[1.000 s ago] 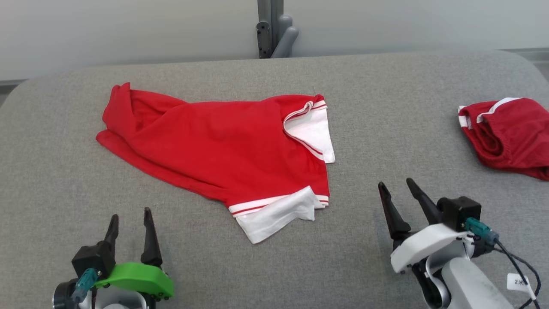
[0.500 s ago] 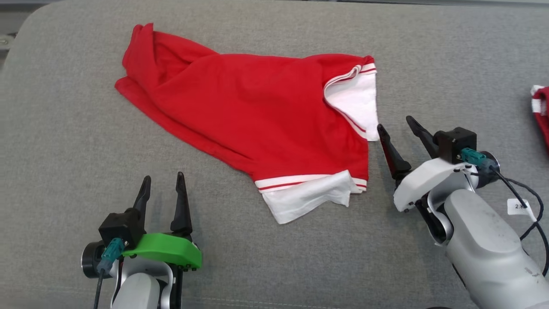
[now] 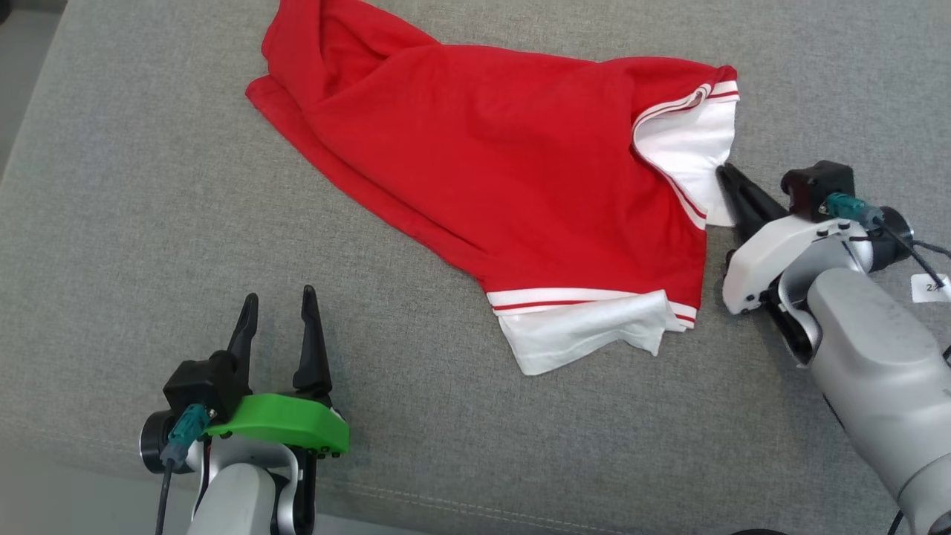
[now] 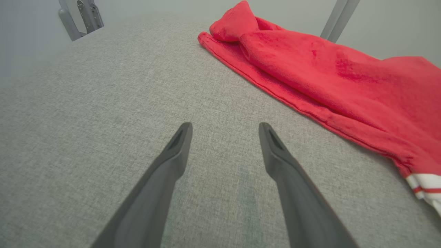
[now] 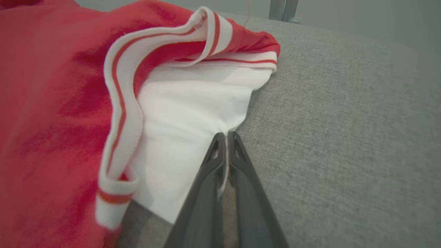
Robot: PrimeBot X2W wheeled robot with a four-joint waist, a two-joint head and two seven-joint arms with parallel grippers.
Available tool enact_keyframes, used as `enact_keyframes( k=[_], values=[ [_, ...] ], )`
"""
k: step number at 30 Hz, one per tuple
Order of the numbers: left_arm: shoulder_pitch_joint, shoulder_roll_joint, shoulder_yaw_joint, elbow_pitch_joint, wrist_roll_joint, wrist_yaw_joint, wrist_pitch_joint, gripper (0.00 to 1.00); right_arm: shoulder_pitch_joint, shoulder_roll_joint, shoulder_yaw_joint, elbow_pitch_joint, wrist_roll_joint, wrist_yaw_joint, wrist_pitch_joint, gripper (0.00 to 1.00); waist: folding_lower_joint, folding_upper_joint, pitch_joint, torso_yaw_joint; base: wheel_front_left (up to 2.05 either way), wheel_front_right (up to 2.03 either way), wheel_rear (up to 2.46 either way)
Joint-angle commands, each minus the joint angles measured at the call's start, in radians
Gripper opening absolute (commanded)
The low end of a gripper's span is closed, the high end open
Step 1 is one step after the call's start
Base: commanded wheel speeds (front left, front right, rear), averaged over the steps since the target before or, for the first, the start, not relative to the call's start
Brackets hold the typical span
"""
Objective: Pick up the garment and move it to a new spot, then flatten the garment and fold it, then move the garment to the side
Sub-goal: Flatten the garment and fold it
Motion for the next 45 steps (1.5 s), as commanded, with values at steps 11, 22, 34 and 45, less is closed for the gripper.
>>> enact_keyframes(
  k=[11, 22, 34, 45],
  values=[
    [-0.015, 0.003, -0.081, -0.018, -0.051, 0.003, 0.000, 1.00, -0.259, -0.228, -0.029, 0.057, -0.184, -0.003, -0.006, 0.00, 0.0000, 0.0000, 0.033, 0.088, 0.00, 0.00, 0.00],
    [0.000, 0.002, -0.131, -0.014, -0.077, 0.002, 0.000, 1.00, -0.485, -0.357, -0.037, 0.041, -0.430, -0.003, -0.006, 0.00, 0.0000, 0.0000, 0.045, 0.185, 0.00, 0.00, 0.00],
    [0.007, 0.003, -0.117, 0.010, -0.072, -0.002, 0.000, 1.00, -0.294, -0.220, -0.332, 0.161, -0.434, -0.003, -0.006, 1.00, 0.0000, 0.0000, -0.013, 0.108, 0.00, 0.00, 0.00],
    [0.052, 0.003, -0.056, 0.062, -0.026, -0.028, 0.000, 1.00, 0.214, 0.031, -0.332, -0.222, -0.195, -0.003, -0.006, 1.00, 0.0000, 0.0000, -0.151, -0.018, 0.00, 0.00, 0.00]
  ],
)
